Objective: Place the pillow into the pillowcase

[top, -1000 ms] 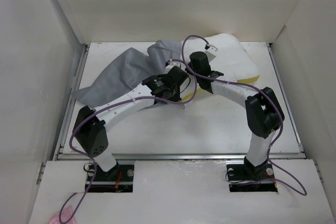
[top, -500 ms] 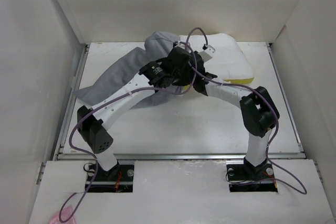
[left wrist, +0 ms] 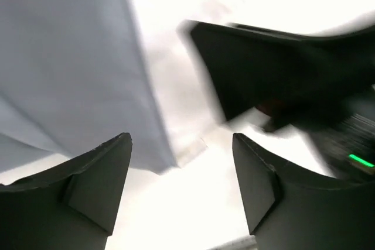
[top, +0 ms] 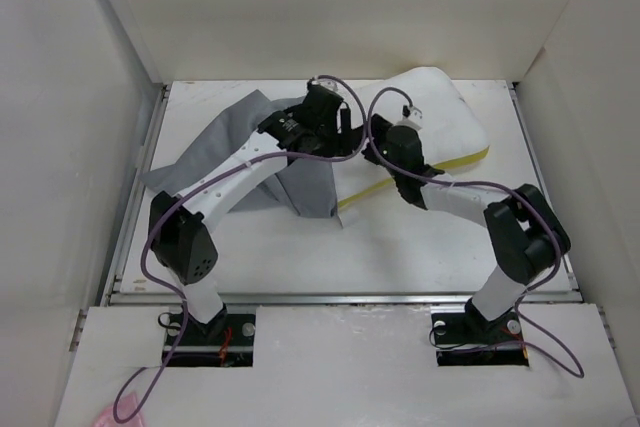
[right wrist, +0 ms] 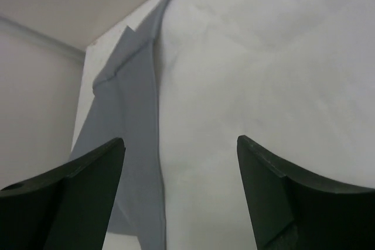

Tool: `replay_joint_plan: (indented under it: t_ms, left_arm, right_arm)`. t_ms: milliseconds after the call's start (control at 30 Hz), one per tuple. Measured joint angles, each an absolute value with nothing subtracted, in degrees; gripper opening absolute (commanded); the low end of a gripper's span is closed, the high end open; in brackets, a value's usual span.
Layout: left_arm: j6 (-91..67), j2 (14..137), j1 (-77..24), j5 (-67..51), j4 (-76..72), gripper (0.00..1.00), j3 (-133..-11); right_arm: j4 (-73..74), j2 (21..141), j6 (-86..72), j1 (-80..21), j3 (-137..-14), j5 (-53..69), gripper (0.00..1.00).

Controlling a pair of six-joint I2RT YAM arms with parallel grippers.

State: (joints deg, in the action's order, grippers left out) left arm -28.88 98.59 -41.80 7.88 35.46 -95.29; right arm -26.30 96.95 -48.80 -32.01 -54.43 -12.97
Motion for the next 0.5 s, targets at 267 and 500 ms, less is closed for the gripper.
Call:
replay_joint_plan:
  t_ms: [267,500]
  left_arm:
    - [-27.27,102.87,-32.95,13.50,33.34,0.73,-101.86]
    - [-21.89,120.25,-29.82,13.19,32.62,0.72,-119.46]
  right_arm:
    - [-21.85,97.21,-21.41,-24.77,-67.13,2.98,0.91]
    - [-10.13,110.85,2.83,-21.30,-90.17,13.47,0.92]
